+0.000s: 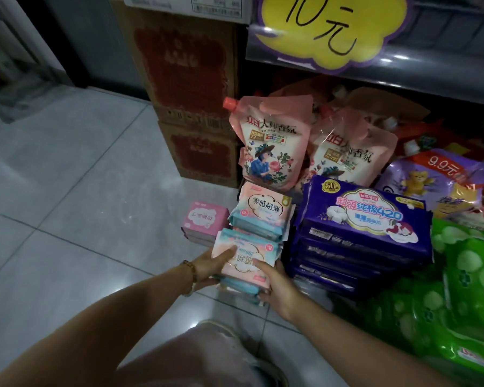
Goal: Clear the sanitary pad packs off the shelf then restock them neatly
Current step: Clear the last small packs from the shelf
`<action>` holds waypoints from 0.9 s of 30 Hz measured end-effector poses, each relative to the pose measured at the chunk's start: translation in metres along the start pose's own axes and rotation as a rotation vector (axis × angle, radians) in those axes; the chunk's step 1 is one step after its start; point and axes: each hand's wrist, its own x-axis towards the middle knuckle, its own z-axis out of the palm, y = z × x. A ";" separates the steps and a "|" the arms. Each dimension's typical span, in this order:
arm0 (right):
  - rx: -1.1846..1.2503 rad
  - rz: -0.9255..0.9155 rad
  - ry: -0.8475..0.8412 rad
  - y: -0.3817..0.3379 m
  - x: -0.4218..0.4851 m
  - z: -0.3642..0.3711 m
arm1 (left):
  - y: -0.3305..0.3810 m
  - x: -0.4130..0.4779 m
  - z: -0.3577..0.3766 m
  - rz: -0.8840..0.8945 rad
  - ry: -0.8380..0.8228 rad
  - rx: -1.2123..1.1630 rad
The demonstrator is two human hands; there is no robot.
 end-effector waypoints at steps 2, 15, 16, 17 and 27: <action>0.013 -0.016 0.032 0.003 0.003 -0.001 | -0.003 0.007 0.001 -0.004 -0.002 0.016; -0.398 -0.093 0.036 -0.008 -0.016 -0.016 | 0.022 -0.019 -0.019 -0.025 0.147 0.350; -0.473 -0.103 0.034 -0.013 -0.023 -0.017 | 0.026 -0.025 -0.021 0.013 0.162 0.422; -0.545 -0.116 0.019 -0.020 -0.034 -0.019 | 0.031 -0.031 -0.023 0.054 0.166 0.493; -1.343 -0.505 -0.274 -0.134 -0.160 -0.036 | 0.104 -0.126 0.018 0.334 0.303 1.014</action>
